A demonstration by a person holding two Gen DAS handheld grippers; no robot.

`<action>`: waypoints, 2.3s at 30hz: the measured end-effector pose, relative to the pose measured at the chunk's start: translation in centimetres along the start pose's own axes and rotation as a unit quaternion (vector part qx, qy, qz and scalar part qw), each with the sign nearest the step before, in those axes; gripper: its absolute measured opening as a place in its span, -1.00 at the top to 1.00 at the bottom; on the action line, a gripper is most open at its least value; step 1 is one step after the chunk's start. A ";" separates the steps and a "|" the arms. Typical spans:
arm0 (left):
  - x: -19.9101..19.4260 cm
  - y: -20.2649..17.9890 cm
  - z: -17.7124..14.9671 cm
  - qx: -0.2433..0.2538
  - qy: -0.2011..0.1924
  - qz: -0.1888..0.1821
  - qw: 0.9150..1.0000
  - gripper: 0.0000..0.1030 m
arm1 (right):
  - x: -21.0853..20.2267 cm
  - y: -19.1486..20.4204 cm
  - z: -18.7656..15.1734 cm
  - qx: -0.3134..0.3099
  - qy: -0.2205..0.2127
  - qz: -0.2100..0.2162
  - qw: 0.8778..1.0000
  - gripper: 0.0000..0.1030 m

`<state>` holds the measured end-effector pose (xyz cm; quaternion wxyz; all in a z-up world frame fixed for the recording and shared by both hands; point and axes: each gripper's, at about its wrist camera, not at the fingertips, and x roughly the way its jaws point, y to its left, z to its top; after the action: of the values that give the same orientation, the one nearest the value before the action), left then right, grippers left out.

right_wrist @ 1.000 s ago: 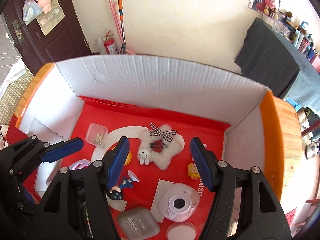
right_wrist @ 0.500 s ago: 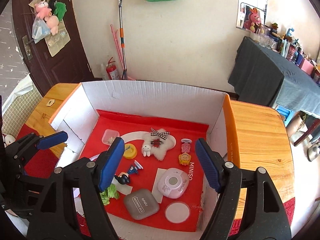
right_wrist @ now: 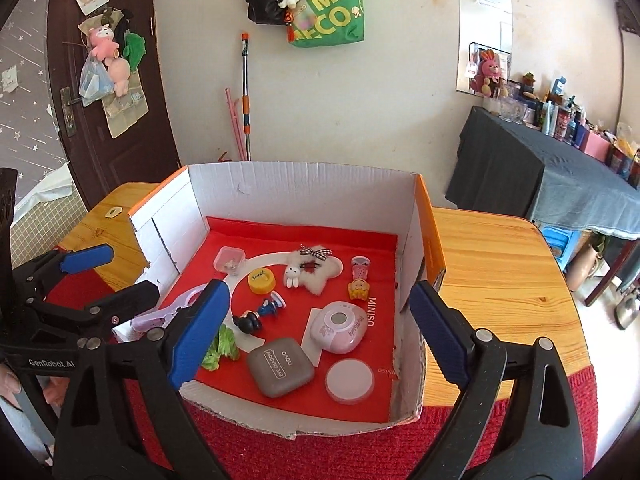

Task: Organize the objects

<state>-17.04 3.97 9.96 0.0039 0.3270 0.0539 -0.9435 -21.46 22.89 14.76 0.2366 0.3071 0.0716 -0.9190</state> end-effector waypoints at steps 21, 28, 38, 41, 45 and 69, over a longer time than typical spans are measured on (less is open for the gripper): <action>1.9 0.3 -3.9 0.004 -0.028 0.045 0.999 -0.99 | 2.8 0.0 -5.0 0.003 -0.005 -0.047 0.999 -0.88; 1.8 0.4 -4.2 0.004 -0.033 0.038 0.999 -0.99 | 2.7 -0.2 -5.4 0.007 -0.013 -0.053 0.998 -0.88; 2.0 0.6 -4.2 -0.002 -0.027 0.048 0.998 -0.99 | 2.9 -0.1 -5.6 0.004 -0.010 -0.053 0.999 -0.92; 2.1 0.7 -4.2 -0.002 -0.026 0.047 0.999 -0.99 | 2.9 -0.1 -5.6 0.007 -0.009 -0.052 0.999 -0.94; 2.1 0.7 -4.3 -0.002 -0.025 0.048 0.999 -0.99 | 3.1 -0.1 -5.6 0.010 -0.004 -0.054 0.998 -0.95; 2.1 0.8 -4.3 0.000 -0.029 0.051 0.998 -0.99 | 3.3 -0.3 -5.6 0.015 -0.003 -0.054 0.998 -0.97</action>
<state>-16.01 3.72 5.27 0.0533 0.3022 0.0370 -0.9510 -21.00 23.42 8.27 0.1825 0.3035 0.0737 -0.9323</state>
